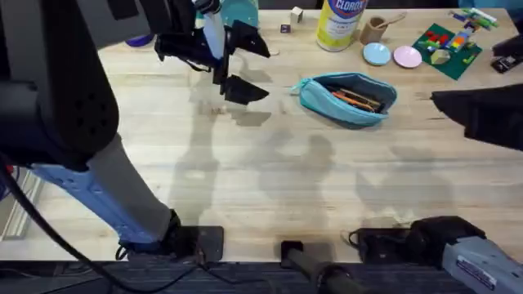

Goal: Unzip the bag, pick up the pens from the table one at a time and place them inside, then zip the bag closed.

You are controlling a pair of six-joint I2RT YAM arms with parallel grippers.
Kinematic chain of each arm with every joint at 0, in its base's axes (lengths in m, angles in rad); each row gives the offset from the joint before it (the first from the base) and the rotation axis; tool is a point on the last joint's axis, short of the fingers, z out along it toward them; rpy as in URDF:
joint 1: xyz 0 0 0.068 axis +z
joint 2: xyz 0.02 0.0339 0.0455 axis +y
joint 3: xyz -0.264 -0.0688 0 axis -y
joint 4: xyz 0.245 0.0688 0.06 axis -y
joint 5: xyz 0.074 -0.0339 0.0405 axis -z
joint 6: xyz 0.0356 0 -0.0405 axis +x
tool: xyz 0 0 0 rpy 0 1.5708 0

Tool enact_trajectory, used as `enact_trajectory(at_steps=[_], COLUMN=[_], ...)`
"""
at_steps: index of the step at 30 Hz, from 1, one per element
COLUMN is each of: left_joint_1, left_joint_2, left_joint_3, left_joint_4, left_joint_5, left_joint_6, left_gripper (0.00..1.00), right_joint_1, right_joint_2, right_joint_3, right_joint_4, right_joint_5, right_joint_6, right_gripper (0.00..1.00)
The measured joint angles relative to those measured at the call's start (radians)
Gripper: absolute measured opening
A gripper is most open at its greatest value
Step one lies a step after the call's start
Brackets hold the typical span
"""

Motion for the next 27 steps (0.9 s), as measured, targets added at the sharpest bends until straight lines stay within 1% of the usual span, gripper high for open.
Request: enact_trajectory(at_steps=[7, 11, 14, 19, 27], left_joint_1=[0.032, 0.033, 0.033, 0.033, 0.033], left_joint_2=[0.000, 0.000, 0.000, 0.000, 0.000], left_joint_3=[0.000, 0.000, 0.000, 0.000, 0.000], left_joint_4=[0.001, 0.000, 0.001, 0.000, 0.000], left_joint_5=[0.000, 0.000, 0.000, 0.000, 0.000], left_joint_6=[0.001, 0.001, 0.001, 0.001, 0.001], left_gripper=[0.995, 0.994, 0.994, 0.993, 0.993], right_joint_1=[0.000, 0.000, 0.000, 0.000, 0.000], right_joint_2=[0.000, 0.000, 0.000, 0.006, 0.056], right_joint_3=[0.000, 0.000, 0.000, 0.000, 0.000], right_joint_4=[0.000, 0.008, 0.032, 0.056, 0.087], right_joint_5=[-0.018, -0.035, -0.063, -0.080, -0.082], right_joint_6=[0.006, 0.007, 0.053, 0.217, 0.578], right_gripper=[0.998, 0.998, 0.998, 0.997, 0.997])
